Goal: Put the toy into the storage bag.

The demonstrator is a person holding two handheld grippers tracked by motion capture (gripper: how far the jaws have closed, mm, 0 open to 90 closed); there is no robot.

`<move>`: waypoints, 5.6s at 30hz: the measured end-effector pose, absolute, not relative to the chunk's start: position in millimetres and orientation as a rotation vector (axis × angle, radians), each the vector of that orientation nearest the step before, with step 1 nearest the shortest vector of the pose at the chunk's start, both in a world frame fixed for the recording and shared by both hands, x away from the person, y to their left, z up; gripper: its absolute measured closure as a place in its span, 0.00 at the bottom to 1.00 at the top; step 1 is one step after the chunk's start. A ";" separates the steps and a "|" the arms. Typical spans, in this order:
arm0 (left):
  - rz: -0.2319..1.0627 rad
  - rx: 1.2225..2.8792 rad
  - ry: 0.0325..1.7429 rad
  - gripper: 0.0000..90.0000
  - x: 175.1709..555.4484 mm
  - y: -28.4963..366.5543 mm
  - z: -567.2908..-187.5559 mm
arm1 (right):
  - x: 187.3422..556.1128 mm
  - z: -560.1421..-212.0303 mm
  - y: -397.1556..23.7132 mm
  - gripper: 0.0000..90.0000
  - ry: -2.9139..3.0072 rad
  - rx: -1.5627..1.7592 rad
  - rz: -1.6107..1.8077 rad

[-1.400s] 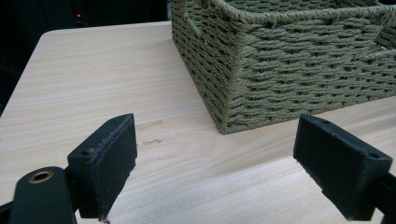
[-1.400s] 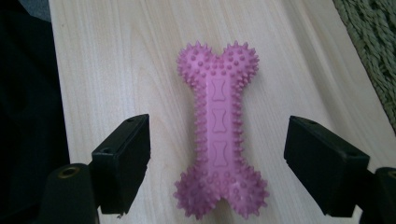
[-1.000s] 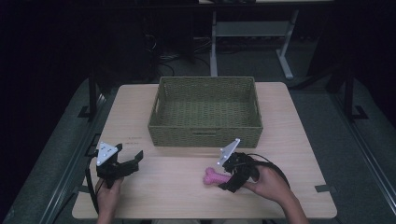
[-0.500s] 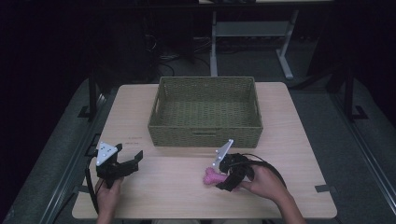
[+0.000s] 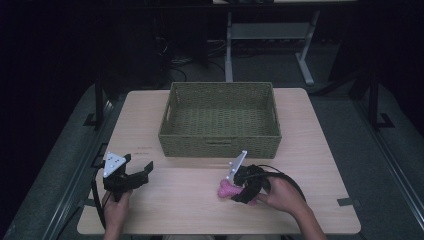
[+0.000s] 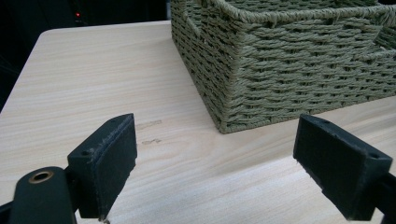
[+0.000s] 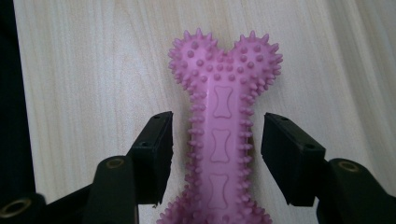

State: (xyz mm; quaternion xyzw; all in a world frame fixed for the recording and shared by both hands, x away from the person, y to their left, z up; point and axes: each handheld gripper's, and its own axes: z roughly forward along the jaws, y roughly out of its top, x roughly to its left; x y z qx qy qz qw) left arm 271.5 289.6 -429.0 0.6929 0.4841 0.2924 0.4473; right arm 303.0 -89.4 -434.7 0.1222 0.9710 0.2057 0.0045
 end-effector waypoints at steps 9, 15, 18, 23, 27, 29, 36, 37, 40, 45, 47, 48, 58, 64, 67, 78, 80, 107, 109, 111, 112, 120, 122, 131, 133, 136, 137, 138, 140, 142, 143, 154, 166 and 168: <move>0.723 1.717 1.200 0.14 271.3 290.4 -428.8 | 303.8 -437.7 -87.7 0.54 3.041 0.371 0.618; 0.723 1.712 1.202 0.14 271.3 290.9 -428.8 | 303.9 -440.0 -86.7 0.56 3.043 0.359 0.589; 0.723 1.713 1.202 0.14 271.3 290.9 -428.9 | 304.5 -440.0 -87.3 0.58 3.045 0.360 0.594; 0.719 1.708 1.205 0.14 271.4 291.2 -429.0 | 304.2 -439.7 -87.7 0.61 3.051 0.350 0.595; 0.721 1.709 1.204 0.14 271.3 291.6 -428.9 | 304.0 -438.3 -87.4 0.63 3.056 0.329 0.578; 0.722 1.709 1.203 0.14 271.3 291.6 -428.8 | 304.0 -436.8 -86.1 0.64 3.059 0.316 0.560; 0.722 1.704 1.206 0.14 271.0 291.8 -428.7 | 307.4 -427.3 -86.6 0.64 3.071 0.290 0.596; 0.722 1.704 1.205 0.14 270.9 292.0 -428.7 | 308.4 -423.3 -87.7 0.64 3.067 0.292 0.591; 0.723 1.707 1.205 0.14 270.8 292.0 -428.5 | 310.4 -418.8 -89.9 0.64 3.070 0.291 0.605; 0.722 1.706 1.206 0.14 270.8 292.1 -428.4 | 315.1 -408.2 -96.2 0.64 3.068 0.299 0.653; 0.724 1.707 1.205 0.14 270.9 292.0 -428.4 | 316.8 -403.2 -98.0 0.64 3.065 0.296 0.663; 0.725 1.707 1.204 0.14 270.8 291.9 -428.4 | 317.5 -400.7 -99.0 0.64 3.063 0.302 0.672; 0.724 1.707 1.208 0.14 270.4 292.3 -428.2 | 328.1 -381.0 -106.0 0.64 3.066 0.308 0.734; 0.723 1.703 1.208 0.14 270.4 292.5 -428.2 | 335.7 -370.3 -108.1 0.64 3.072 0.297 0.746; 0.723 1.699 1.210 0.14 270.5 292.9 -428.2 | 340.5 -364.5 -110.2 0.64 3.073 0.299 0.757; 0.723 1.701 1.208 0.14 270.7 292.5 -428.5 | 360.8 -342.6 -120.4 0.64 3.093 0.307 0.814; 0.721 1.701 1.210 0.14 270.9 292.5 -428.6 | 364.4 -339.8 -121.6 0.64 3.094 0.313 0.809; 0.723 1.698 1.215 0.14 271.7 294.4 -428.8 | 401.1 -308.3 -126.5 0.64 3.112 0.341 0.810; 0.724 1.696 1.214 0.14 271.6 294.3 -428.8 | 403.1 -305.8 -126.4 0.64 3.112 0.340 0.806; 0.723 1.698 1.215 0.14 271.7 294.3 -428.8 | 403.9 -304.3 -126.3 0.64 3.111 0.340 0.801; 0.723 1.698 1.215 0.14 271.7 294.3 -428.8 | 405.9 -301.8 -126.5 0.64 3.108 0.338 0.814; 0.723 1.698 1.212 0.14 271.6 293.9 -428.8 | 413.3 -295.9 -127.7 0.64 3.109 0.346 0.790; 0.722 1.699 1.212 0.14 271.7 293.8 -428.8 | 418.0 -294.0 -129.2 0.64 3.108 0.355 0.801; 0.722 1.698 1.213 0.14 272.1 293.9 -428.8 | 429.3 -288.9 -130.4 0.64 3.110 0.372 0.806; 0.722 1.694 1.215 0.14 272.1 294.1 -428.8 | 430.2 -288.5 -130.4 0.64 3.110 0.383 0.803; 0.721 1.695 1.216 0.14 272.3 294.5 -428.9 | 435.1 -286.7 -130.0 0.64 3.106 0.387 0.780; 0.721 1.694 1.216 0.14 272.4 294.4 -428.9 | 436.7 -286.4 -130.0 0.64 3.104 0.387 0.778; 0.721 1.695 1.216 0.14 272.3 294.4 -428.9 | 438.2 -286.0 -130.0 0.64 3.106 0.392 0.774; 0.721 1.694 1.215 0.14 272.3 294.5 -428.8 | 441.5 -286.2 -130.5 0.64 3.108 0.402 0.772; 0.721 1.694 1.216 0.14 272.4 294.6 -428.9 | 446.2 -287.1 -131.8 0.64 3.105 0.415 0.767; 0.720 1.694 1.218 0.14 272.5 294.4 -428.9 | 447.7 -287.2 -132.1 0.64 3.104 0.412 0.756; 0.714 1.696 1.218 0.14 273.2 293.8 -429.5 | 466.9 -292.6 -128.1 0.64 3.127 0.434 0.731; 0.712 1.691 1.217 0.14 273.5 293.2 -429.8 | 483.2 -304.4 -124.0 0.64 3.132 0.470 0.693; 0.708 1.687 1.219 0.14 274.0 293.0 -430.2 | 485.8 -307.3 -123.8 0.64 3.132 0.480 0.696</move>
